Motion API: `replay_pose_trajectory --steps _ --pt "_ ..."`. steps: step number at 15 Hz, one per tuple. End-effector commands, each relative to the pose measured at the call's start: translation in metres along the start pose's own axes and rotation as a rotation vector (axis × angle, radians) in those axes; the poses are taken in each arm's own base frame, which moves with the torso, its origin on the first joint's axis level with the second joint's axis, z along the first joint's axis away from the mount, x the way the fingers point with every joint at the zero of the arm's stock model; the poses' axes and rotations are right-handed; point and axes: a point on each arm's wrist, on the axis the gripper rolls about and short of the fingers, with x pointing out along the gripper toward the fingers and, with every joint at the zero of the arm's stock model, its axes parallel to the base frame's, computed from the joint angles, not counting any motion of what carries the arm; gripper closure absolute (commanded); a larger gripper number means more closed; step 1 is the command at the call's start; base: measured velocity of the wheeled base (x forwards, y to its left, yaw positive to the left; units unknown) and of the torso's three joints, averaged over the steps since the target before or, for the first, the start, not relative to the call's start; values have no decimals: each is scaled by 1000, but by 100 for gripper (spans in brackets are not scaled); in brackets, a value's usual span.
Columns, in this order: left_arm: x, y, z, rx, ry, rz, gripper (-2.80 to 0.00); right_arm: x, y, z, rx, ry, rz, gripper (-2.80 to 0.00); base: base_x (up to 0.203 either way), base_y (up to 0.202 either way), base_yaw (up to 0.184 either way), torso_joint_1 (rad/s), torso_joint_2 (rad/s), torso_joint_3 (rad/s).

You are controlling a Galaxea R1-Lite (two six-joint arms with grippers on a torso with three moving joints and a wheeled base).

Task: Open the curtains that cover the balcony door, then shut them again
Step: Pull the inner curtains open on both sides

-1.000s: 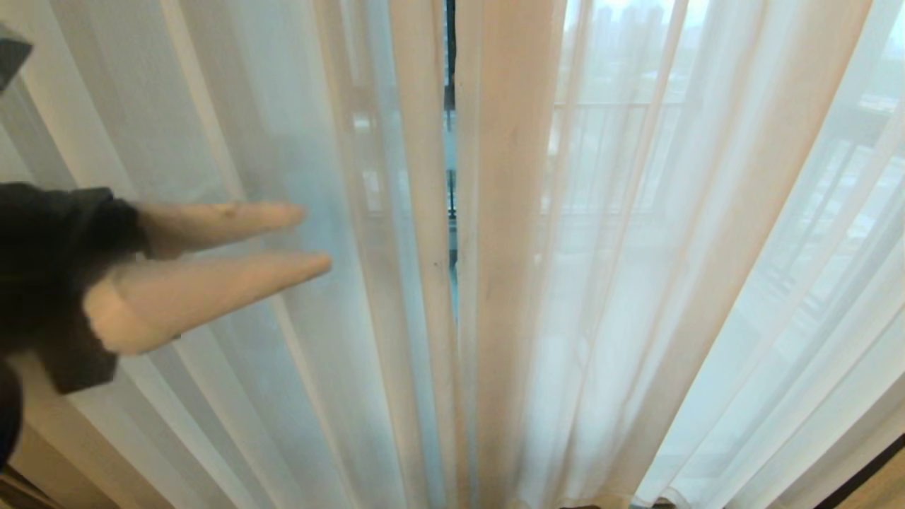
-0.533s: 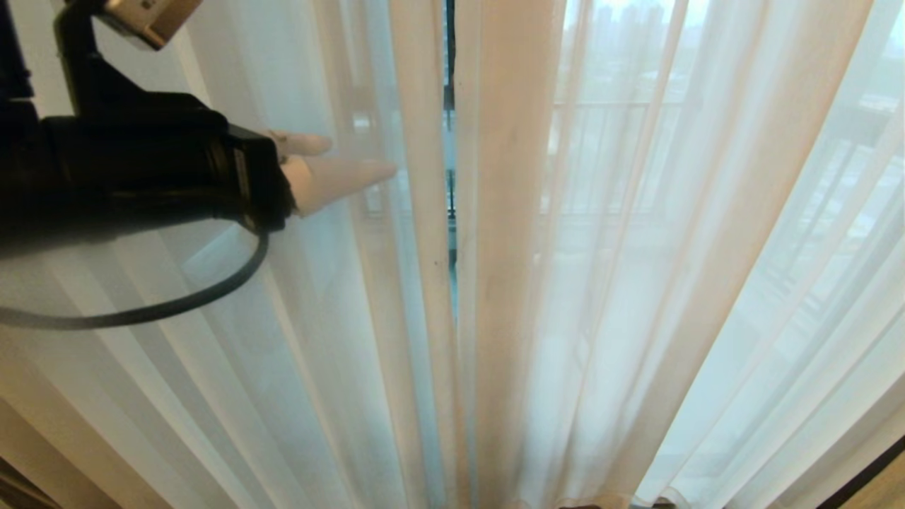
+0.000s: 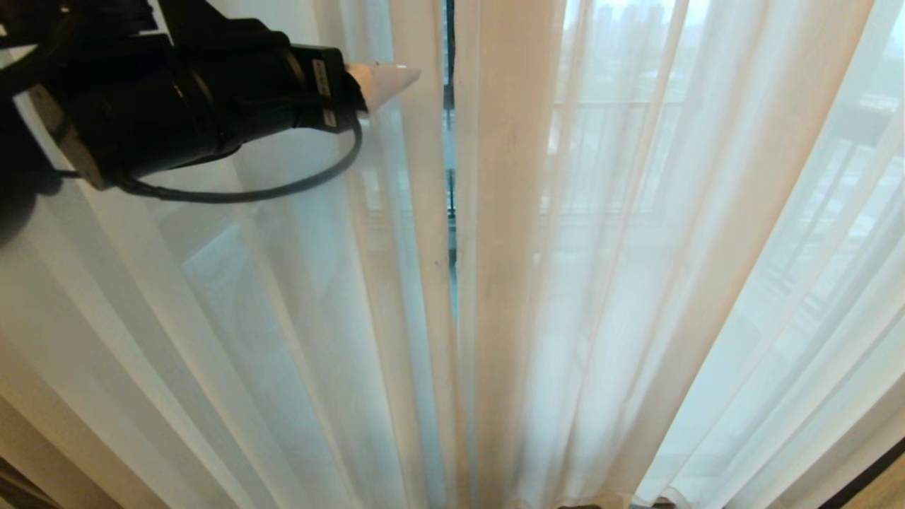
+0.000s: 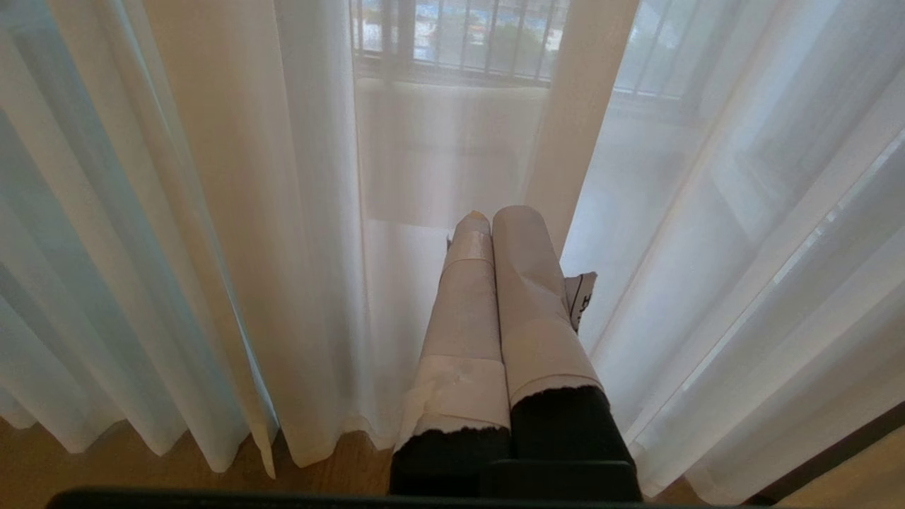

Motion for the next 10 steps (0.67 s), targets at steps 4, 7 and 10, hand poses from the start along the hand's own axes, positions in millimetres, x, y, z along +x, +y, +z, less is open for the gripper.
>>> replay_pose_trajectory --steps 4,7,10 --pt "34 3 -16 24 -14 47 -280 0 0 0 -1 1 2 0 0 0 0 0 0 0" --pt "53 10 -22 62 -95 78 -280 0 0 0 -1 2 0 0 0 0 0 0 0 0" --pt "65 14 -34 74 -80 89 -280 0 0 0 -1 1 2 0 0 0 0 0 0 0"
